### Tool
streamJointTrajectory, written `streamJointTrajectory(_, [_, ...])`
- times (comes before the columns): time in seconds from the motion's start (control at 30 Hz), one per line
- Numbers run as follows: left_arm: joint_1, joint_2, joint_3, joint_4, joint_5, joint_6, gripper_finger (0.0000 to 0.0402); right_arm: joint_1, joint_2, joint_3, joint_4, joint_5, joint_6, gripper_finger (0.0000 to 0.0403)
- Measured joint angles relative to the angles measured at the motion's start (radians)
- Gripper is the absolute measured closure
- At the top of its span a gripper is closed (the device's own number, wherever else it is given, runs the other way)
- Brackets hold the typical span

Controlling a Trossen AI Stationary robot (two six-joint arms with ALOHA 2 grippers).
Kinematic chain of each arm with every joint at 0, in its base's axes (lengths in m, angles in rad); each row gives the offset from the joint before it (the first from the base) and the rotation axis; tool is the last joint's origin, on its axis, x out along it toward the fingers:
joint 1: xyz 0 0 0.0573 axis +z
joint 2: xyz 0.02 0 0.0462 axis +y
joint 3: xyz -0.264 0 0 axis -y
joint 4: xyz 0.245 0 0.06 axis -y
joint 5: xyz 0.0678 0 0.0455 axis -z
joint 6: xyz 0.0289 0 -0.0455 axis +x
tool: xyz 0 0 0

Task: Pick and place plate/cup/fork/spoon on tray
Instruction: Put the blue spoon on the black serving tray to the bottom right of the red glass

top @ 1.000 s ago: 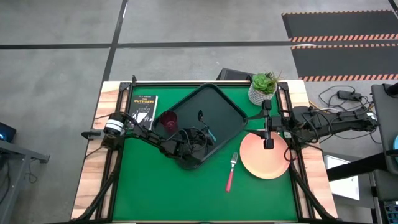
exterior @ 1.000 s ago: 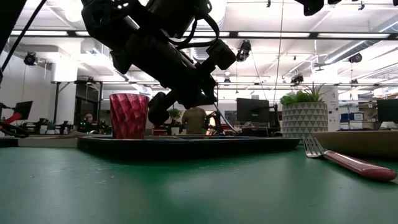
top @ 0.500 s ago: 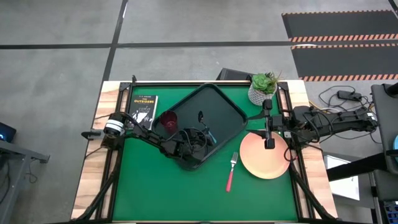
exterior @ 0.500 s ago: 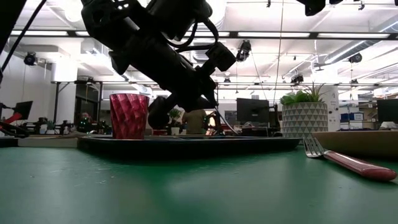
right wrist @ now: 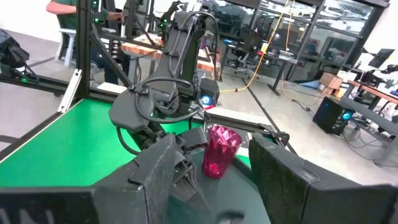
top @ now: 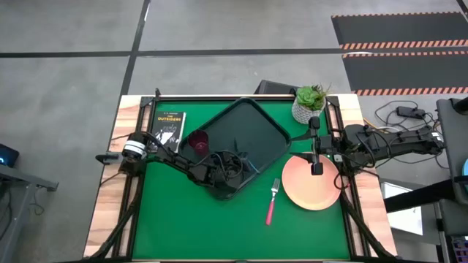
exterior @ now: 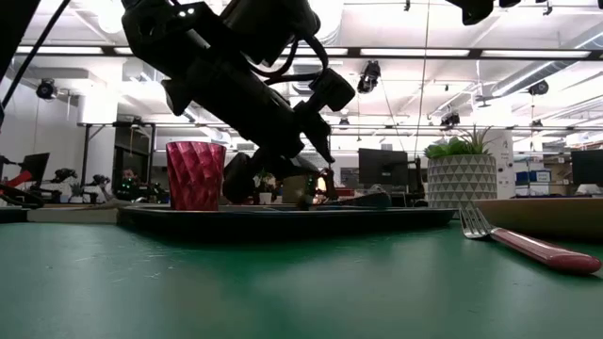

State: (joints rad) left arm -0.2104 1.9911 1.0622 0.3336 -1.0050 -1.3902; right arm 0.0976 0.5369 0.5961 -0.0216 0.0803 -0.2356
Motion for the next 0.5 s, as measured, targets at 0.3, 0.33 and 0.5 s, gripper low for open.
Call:
streamJointTrajectory(0.3, [-0.019, 0.000, -0.011, -0.002, 0.036, -0.021, 0.0301, 0.000, 0.000, 0.000, -0.004, 0.000, 0.000, 0.0211])
streamJointTrajectory(0.33, [-0.021, 0.000, -0.011, -0.002, 0.036, -0.021, 0.0301, 0.000, 0.000, 0.000, -0.004, 0.000, -0.001, 0.0211])
streamJointTrajectory(0.5, [-0.033, 0.000, -0.011, 0.000, 0.036, -0.018, 0.0301, 0.000, 0.000, 0.000, -0.004, 0.000, 0.000, 0.0211])
